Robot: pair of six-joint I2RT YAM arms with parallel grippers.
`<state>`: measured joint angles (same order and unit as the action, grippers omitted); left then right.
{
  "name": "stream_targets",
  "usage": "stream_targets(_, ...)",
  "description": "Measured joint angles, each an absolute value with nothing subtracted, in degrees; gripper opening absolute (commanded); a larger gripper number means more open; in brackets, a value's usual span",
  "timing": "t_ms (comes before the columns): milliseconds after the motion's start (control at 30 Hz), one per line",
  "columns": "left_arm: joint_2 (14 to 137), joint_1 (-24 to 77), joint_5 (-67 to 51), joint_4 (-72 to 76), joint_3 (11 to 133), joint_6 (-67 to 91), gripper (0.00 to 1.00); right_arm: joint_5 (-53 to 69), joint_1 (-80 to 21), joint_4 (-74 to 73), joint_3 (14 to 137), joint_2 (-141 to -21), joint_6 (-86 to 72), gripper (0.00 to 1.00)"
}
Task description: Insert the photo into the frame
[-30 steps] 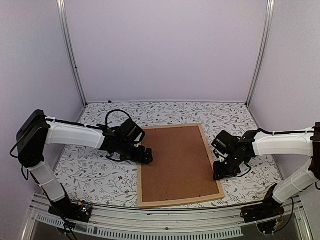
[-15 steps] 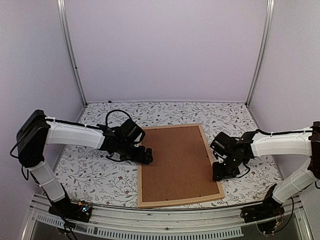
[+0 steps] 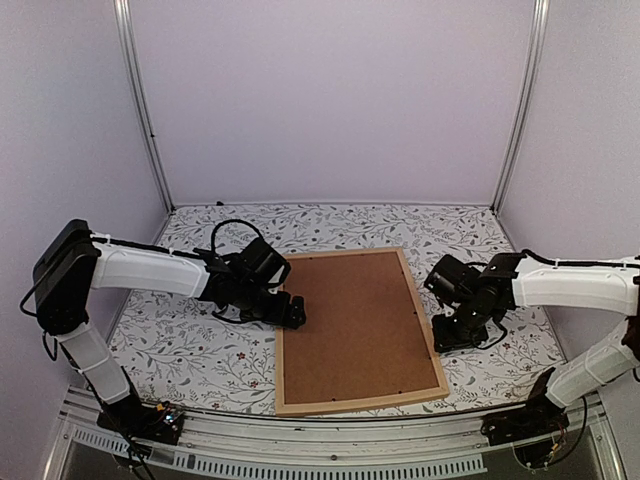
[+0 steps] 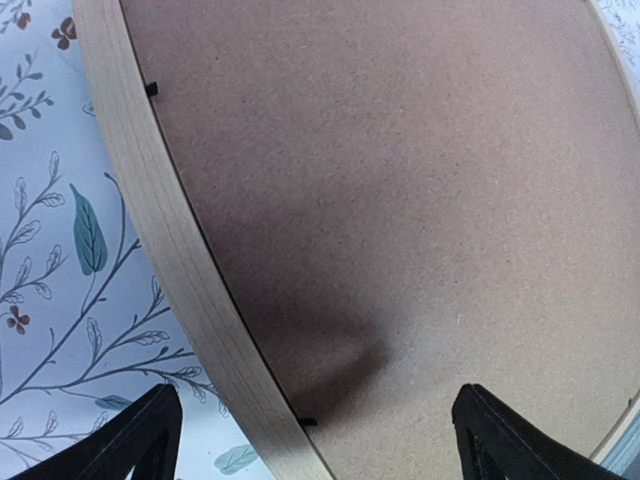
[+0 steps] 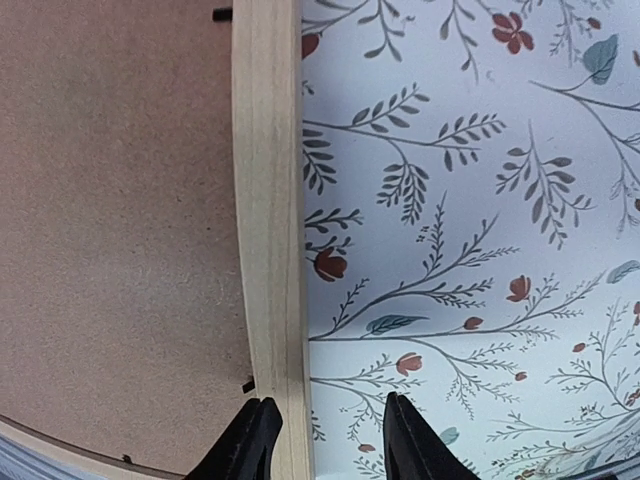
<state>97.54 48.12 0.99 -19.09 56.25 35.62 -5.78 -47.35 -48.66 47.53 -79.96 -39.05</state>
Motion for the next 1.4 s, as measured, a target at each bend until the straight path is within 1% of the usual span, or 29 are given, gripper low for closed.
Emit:
stream_targets(200, 97.6, 48.1, 1.0, -18.8, 56.1, 35.8, 0.99, -7.5, -47.3, -51.6, 49.2, -77.8, -39.7, 0.41)
stream_targets(633, 97.6, 48.1, 1.1, -18.7, 54.5, 36.5, 1.0, -8.5, -50.2, -53.3, 50.1, -85.2, -39.7, 0.41)
stream_targets(1400, 97.6, 48.2, 0.8, -17.5, 52.7, 36.7, 1.0, -11.9, -55.1, -56.6, 55.5, -92.2, -42.5, 0.41)
